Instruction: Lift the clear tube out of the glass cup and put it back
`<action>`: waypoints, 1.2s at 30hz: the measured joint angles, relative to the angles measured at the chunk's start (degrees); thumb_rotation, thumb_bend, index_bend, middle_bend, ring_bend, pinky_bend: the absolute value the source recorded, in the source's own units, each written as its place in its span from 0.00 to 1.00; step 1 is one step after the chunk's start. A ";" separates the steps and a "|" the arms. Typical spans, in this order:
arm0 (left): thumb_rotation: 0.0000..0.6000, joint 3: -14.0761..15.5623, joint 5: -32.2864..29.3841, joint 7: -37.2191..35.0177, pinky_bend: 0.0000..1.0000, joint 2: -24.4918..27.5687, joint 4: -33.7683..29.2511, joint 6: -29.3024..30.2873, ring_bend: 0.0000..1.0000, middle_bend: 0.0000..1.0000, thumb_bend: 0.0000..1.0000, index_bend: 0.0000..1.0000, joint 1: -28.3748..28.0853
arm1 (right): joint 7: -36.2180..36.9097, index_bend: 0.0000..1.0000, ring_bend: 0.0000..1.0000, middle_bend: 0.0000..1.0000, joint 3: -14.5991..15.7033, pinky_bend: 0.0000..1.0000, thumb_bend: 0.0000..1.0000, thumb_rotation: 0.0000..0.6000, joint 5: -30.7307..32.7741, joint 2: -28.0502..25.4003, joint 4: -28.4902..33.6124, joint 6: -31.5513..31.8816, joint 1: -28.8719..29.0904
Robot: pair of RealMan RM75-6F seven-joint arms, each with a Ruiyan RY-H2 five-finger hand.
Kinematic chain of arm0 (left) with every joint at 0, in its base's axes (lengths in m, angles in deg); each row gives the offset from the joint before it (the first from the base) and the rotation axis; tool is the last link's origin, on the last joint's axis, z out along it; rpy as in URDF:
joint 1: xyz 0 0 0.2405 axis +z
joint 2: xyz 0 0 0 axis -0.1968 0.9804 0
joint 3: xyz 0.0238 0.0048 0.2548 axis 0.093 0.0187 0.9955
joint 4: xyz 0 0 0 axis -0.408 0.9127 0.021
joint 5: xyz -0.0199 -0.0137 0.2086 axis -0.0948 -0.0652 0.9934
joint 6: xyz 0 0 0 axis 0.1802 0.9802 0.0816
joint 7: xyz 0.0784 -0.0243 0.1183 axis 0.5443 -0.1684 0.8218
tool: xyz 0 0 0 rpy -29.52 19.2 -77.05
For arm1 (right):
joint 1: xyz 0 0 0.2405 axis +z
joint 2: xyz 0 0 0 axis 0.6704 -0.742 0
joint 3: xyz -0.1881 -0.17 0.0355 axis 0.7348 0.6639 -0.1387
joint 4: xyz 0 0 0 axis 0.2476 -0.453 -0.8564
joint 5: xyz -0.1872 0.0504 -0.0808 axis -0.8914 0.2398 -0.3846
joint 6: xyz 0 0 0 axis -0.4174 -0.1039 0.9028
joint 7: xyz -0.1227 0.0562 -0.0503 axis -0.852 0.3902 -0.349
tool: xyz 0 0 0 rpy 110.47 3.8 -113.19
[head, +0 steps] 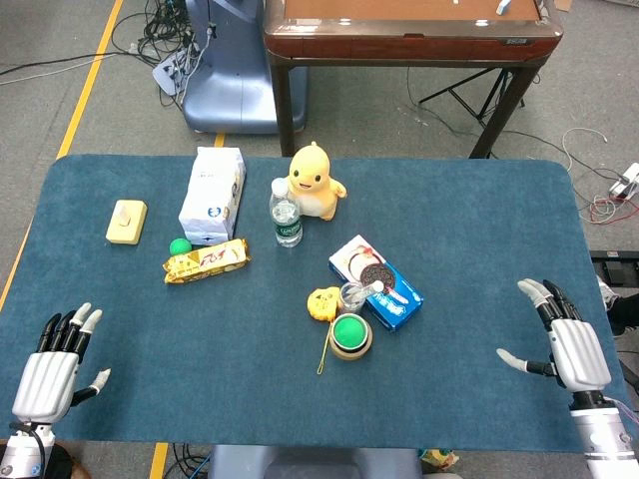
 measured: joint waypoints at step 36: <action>1.00 0.69 1.50 -1.87 0.00 0.61 -0.19 2.21 0.00 0.00 0.27 0.00 1.45 | -2.32 0.42 0.04 0.18 -7.41 0.11 0.30 1.00 7.46 -0.54 4.60 -14.04 12.96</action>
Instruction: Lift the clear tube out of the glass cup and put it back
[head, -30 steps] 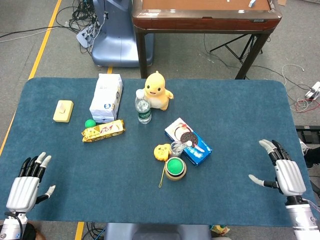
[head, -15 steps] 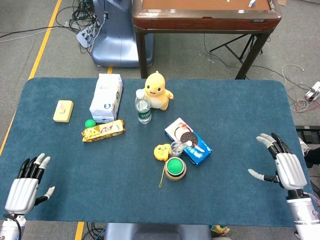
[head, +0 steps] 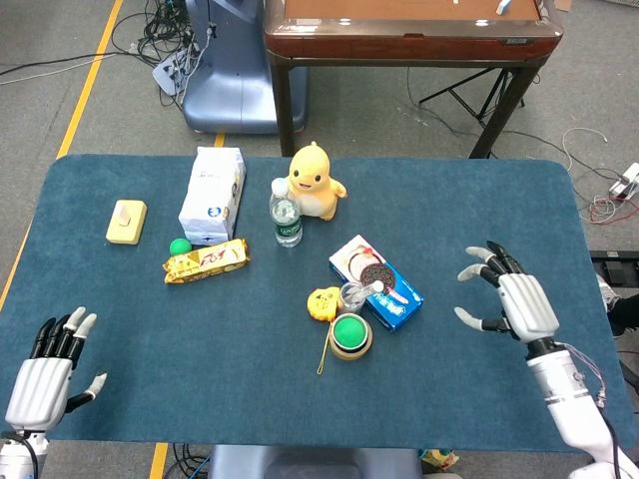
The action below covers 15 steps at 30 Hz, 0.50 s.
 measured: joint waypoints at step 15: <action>1.00 0.02 -0.37 -0.96 0.00 -0.12 0.82 0.12 0.00 0.00 0.27 0.00 0.50 | -9.57 0.42 0.04 0.18 -2.12 0.11 0.30 1.00 9.11 9.66 -2.75 -8.60 10.13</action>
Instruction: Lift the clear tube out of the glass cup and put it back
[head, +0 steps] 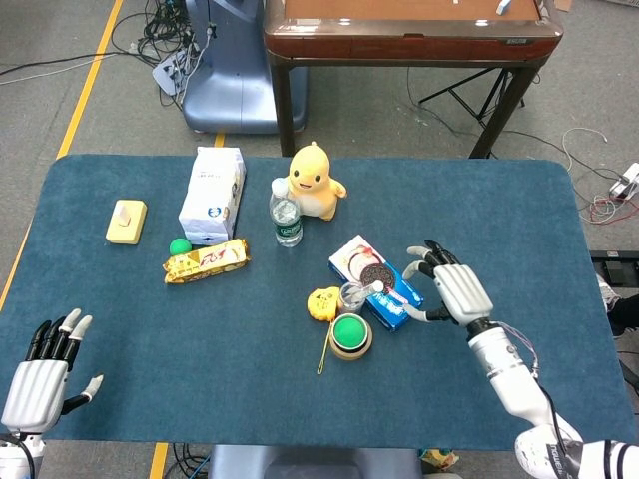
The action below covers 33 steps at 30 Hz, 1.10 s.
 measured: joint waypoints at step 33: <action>1.00 -0.11 -0.37 -0.64 0.00 -0.01 0.36 -0.23 0.00 0.00 0.27 0.00 0.31 | -2.30 0.45 0.04 0.20 0.21 0.12 0.37 1.00 4.46 13.11 -10.27 -3.12 7.88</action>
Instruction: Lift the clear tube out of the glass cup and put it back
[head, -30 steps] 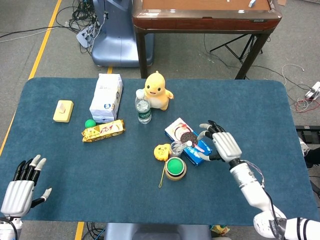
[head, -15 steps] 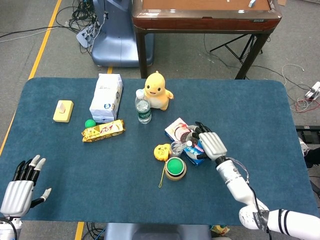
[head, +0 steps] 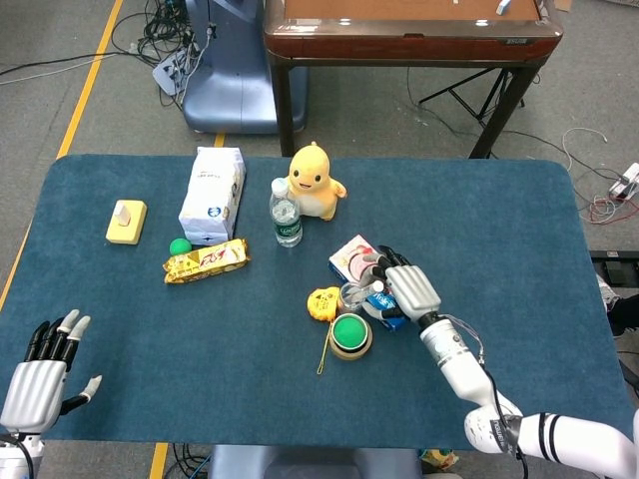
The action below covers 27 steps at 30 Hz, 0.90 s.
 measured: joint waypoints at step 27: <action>1.00 -0.02 -0.17 -0.78 0.00 0.04 0.33 0.06 0.00 0.00 0.27 0.00 0.32 | 2.23 0.50 0.06 0.24 0.48 0.12 0.47 1.00 -0.57 1.90 -2.63 -0.15 0.82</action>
